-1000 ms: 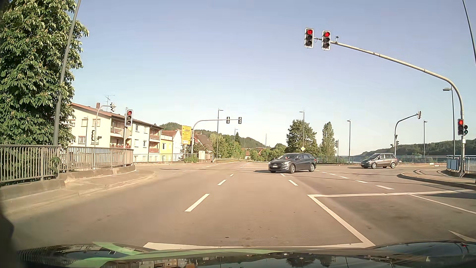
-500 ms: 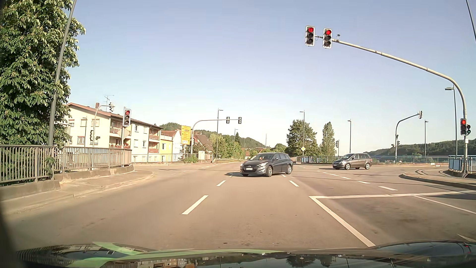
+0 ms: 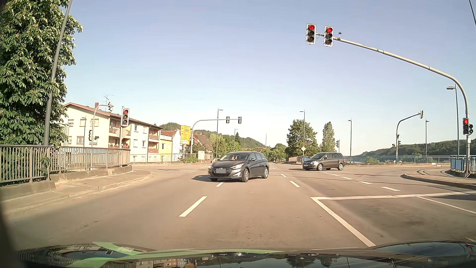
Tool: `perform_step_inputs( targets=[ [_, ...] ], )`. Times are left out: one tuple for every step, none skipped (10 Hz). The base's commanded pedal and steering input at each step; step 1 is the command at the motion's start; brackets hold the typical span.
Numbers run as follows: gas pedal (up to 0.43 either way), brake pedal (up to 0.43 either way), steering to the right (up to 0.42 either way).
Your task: Follow the waypoints while adhering to traffic rules and regulations
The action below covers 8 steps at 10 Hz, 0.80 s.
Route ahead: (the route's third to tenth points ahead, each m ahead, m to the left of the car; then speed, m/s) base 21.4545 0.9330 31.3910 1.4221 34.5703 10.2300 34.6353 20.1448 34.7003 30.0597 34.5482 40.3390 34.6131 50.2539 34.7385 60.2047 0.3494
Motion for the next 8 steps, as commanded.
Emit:
perform_step_inputs(
  targets=[
    [0.000,0.171,-0.003],
    [0.000,0.171,-0.003],
    [0.000,0.171,-0.003],
    [0.000,0.177,-0.003],
    [0.000,0.177,-0.003],
    [0.000,0.183,-0.003],
    [0.000,0.177,-0.003],
    [0.000,0.183,-0.003]
  ],
)
